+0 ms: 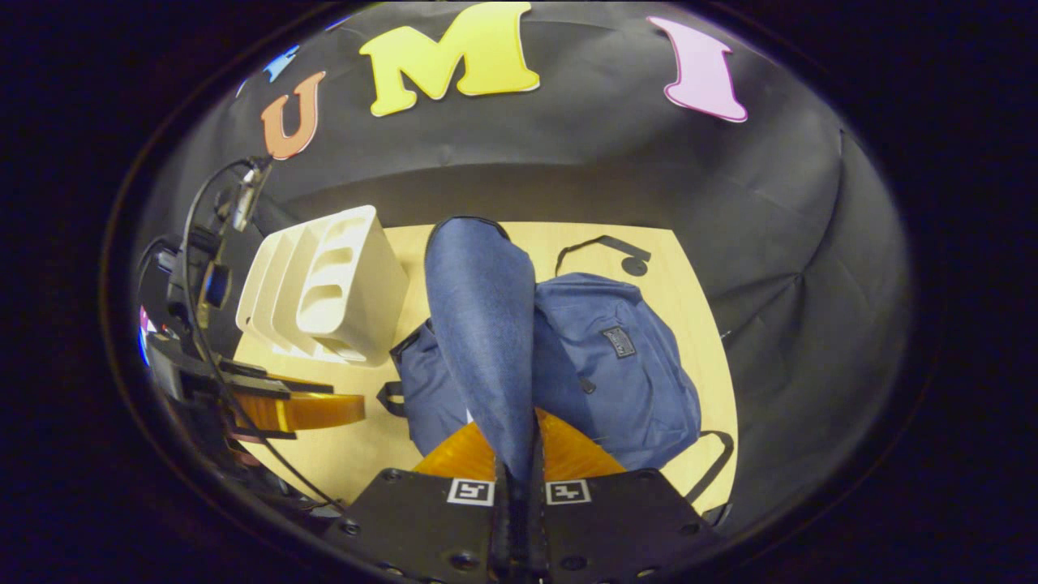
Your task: Open the schoolbag, grab two books from the bookshelf and put them into the schoolbag.
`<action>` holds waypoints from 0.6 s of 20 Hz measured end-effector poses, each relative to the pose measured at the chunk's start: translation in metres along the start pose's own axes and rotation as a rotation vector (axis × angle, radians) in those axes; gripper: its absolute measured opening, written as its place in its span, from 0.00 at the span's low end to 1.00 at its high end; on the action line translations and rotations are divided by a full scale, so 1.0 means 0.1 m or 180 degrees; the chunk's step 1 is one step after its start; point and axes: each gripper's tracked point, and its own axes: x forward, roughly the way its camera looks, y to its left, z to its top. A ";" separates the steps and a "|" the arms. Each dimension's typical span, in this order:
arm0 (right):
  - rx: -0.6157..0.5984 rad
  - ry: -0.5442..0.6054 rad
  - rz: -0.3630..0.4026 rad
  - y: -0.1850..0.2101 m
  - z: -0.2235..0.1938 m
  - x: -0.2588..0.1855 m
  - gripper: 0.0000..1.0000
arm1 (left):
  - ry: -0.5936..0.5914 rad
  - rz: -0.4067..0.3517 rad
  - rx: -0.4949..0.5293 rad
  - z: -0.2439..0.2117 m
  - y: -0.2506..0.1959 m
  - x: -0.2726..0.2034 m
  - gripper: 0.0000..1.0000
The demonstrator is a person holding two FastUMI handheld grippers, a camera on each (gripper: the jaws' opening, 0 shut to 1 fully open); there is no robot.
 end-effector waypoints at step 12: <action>0.0164 -0.0273 0.0295 0.65 0.20 -0.21 0.72 | -0.1334 0.0404 0.0138 0.92 0.37 -1.00 0.82</action>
